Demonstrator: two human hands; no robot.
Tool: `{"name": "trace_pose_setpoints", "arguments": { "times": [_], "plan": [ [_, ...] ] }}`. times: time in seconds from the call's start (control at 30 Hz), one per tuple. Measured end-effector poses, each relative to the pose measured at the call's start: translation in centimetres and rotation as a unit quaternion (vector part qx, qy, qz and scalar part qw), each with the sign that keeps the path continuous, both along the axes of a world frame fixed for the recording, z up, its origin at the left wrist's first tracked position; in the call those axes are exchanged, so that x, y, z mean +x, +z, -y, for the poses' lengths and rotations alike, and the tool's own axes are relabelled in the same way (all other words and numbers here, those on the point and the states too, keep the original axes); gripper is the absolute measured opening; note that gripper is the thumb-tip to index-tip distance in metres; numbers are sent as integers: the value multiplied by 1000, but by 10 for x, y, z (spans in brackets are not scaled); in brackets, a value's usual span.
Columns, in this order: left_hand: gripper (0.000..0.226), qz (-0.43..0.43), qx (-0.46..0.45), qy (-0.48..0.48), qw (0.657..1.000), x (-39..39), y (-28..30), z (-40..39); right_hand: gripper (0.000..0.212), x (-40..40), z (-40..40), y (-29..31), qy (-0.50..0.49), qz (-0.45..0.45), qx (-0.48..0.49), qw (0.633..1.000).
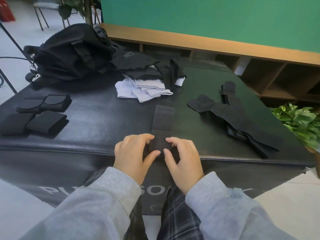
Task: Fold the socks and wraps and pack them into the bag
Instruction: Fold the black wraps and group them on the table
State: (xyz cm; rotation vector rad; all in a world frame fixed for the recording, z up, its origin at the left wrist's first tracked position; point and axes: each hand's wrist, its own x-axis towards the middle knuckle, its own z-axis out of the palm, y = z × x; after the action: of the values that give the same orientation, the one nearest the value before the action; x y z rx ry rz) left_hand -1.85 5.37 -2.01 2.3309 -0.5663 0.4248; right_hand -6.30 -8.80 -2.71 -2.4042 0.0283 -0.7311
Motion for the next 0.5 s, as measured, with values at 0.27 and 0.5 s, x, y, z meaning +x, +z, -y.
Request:
{"name": "trace_pose_setpoints", "arguments": {
  "times": [0.27, 0.5],
  "plan": [
    [42, 56, 38, -6, 998, 4, -13, 0, 47, 3, -1, -8, -15, -6, -56, 998],
    [36, 58, 4, -13, 998, 4, -13, 0, 40, 3, 2, -8, -12, 3, -38, 999]
  ]
}}
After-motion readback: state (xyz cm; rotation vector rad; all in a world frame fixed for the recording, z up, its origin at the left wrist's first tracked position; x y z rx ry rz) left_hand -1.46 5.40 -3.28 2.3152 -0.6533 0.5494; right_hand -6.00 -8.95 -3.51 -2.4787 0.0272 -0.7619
